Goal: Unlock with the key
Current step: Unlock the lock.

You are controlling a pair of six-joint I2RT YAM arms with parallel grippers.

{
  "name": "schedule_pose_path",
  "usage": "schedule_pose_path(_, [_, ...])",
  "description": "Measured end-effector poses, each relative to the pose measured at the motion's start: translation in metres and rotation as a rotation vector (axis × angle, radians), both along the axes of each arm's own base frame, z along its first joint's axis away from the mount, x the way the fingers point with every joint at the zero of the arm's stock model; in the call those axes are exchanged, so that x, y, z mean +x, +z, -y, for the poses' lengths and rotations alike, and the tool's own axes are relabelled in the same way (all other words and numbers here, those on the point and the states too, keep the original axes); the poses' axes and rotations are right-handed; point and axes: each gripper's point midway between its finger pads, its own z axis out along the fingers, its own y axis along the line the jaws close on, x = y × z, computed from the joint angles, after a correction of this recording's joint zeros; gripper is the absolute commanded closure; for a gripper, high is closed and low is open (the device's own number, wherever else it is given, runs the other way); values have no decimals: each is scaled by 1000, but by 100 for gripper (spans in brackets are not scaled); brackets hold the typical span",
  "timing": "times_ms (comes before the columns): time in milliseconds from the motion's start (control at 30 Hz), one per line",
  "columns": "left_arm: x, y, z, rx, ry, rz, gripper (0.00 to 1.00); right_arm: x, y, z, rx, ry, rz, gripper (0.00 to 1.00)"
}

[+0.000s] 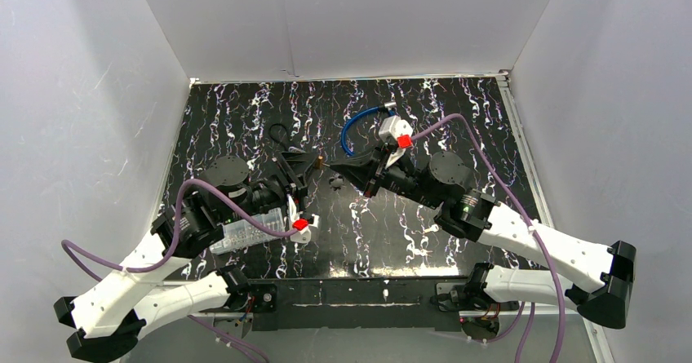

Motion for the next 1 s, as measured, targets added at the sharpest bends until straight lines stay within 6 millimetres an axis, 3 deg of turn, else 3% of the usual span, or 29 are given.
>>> schedule_pose_path(1000, [0,1,-1,-1,2,3,100,-2,6,-1,15,13,13,99])
